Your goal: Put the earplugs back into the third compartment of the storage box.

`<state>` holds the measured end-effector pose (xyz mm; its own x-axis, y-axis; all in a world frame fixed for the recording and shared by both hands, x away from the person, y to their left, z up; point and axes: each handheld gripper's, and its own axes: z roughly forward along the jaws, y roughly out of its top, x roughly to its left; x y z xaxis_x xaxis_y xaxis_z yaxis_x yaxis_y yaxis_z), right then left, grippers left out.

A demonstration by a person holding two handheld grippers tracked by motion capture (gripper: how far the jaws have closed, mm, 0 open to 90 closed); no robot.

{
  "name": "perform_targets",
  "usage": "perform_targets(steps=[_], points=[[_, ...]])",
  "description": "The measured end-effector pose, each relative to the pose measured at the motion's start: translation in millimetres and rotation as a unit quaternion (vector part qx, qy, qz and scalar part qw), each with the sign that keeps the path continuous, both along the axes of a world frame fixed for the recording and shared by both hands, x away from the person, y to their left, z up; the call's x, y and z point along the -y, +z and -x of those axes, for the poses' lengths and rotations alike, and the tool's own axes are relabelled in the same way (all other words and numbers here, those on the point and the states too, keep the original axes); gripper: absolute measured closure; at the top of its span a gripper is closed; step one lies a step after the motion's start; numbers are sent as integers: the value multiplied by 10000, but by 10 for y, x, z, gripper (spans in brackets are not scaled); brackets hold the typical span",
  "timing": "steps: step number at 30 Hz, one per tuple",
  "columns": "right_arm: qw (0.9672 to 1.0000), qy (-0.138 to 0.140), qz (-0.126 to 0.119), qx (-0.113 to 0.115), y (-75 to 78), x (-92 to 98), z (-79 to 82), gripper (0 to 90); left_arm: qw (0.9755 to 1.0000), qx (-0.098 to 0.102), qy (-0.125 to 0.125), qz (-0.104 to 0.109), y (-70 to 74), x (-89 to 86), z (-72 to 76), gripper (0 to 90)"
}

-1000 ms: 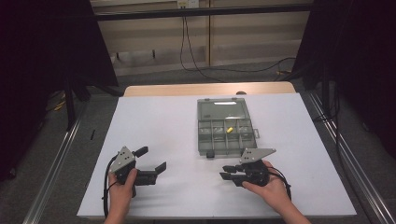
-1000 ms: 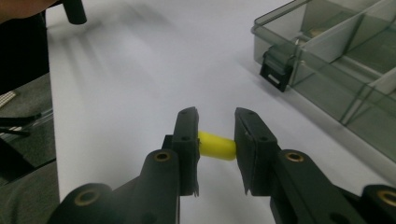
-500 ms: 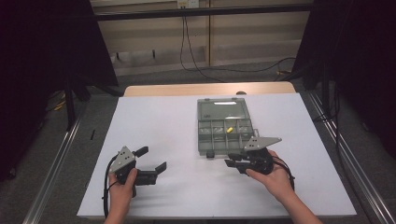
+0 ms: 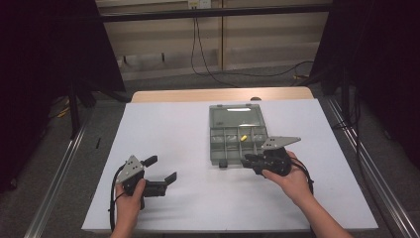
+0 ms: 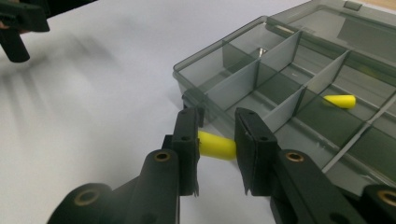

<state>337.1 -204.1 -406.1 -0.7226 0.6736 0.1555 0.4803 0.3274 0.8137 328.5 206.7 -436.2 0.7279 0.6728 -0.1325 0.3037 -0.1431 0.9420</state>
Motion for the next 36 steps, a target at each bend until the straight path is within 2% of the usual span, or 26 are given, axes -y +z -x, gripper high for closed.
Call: perform_targets(steps=[12,16,25,36], points=[[9994,-344,9,7,32,100,-183,710,10000,-2,-15,-10,-5,2,-7,33],[9991,-413,129,15,15,94,-240,709,10000,-18,-15,-23,-7,5,-6,33],[9981,-563,230,100,51,76,-362,708,10000,-22,-36,-25,-11,8,-9,33],[9969,-741,256,36,50,54,-517,707,10000,-22,-36,-31,-11,6,-12,33]])
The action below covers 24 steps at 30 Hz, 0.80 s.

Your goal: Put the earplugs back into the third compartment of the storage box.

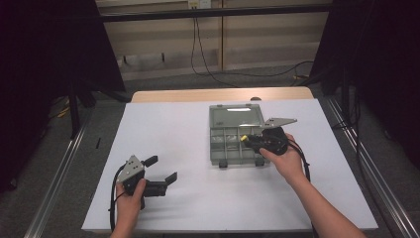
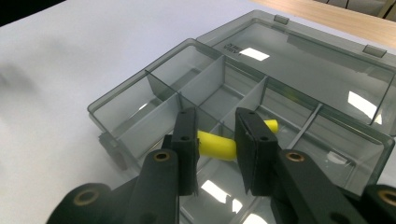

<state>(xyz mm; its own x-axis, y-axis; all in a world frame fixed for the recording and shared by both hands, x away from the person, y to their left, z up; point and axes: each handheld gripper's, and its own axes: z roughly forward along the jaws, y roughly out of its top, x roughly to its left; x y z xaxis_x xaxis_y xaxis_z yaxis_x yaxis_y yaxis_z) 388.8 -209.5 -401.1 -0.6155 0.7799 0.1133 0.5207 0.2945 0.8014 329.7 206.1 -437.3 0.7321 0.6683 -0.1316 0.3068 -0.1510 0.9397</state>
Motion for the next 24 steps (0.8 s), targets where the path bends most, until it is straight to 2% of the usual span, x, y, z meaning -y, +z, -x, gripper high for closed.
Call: perform_targets(steps=[9,24], points=[[9997,-217,-64,-17,-18,26,-115,707,10000,10,1,-9,0,-3,-3,33],[9991,-416,62,-100,-112,-5,-237,702,10000,4,9,-9,-1,-6,-6,33]])
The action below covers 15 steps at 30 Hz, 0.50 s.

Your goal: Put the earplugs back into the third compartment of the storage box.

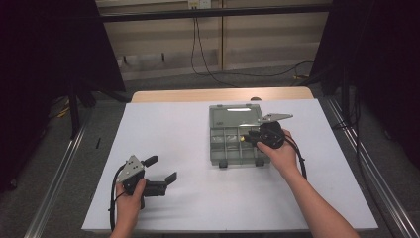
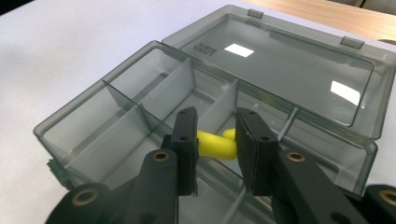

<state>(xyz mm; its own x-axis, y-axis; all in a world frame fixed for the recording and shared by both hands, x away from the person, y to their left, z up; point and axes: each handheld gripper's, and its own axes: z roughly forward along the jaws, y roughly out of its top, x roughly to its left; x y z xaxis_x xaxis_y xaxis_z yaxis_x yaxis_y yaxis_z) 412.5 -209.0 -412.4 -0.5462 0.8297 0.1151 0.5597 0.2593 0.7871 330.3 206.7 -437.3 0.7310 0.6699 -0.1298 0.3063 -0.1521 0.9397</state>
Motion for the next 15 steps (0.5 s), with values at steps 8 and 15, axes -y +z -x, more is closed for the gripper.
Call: perform_targets(steps=[8,15], points=[[10000,-61,43,-2,-28,6,-33,701,10000,20,-8,-14,-3,-1,-4,33],[9999,-112,65,-1,-35,2,-57,701,10000,17,-7,-19,-2,-1,-1,33]])
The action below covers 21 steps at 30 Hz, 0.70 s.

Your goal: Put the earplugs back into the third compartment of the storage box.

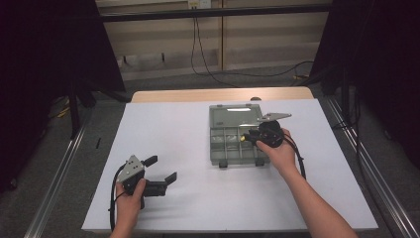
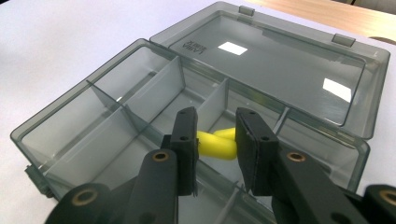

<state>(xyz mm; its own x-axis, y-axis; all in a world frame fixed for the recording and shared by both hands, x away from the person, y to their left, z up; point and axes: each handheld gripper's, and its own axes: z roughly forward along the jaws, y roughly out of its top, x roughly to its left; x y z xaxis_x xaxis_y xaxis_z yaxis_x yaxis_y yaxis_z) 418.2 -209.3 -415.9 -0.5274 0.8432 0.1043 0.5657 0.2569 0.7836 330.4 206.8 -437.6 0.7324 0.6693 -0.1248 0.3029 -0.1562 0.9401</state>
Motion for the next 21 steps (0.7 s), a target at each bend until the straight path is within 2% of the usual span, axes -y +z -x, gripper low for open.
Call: perform_targets(steps=[15,21], points=[[9998,1,191,39,16,-70,-66,692,10000,0,-5,9,-1,1,-3,33],[9997,-37,248,42,3,-65,-73,648,10000,-1,-6,10,-1,1,-2,33]])
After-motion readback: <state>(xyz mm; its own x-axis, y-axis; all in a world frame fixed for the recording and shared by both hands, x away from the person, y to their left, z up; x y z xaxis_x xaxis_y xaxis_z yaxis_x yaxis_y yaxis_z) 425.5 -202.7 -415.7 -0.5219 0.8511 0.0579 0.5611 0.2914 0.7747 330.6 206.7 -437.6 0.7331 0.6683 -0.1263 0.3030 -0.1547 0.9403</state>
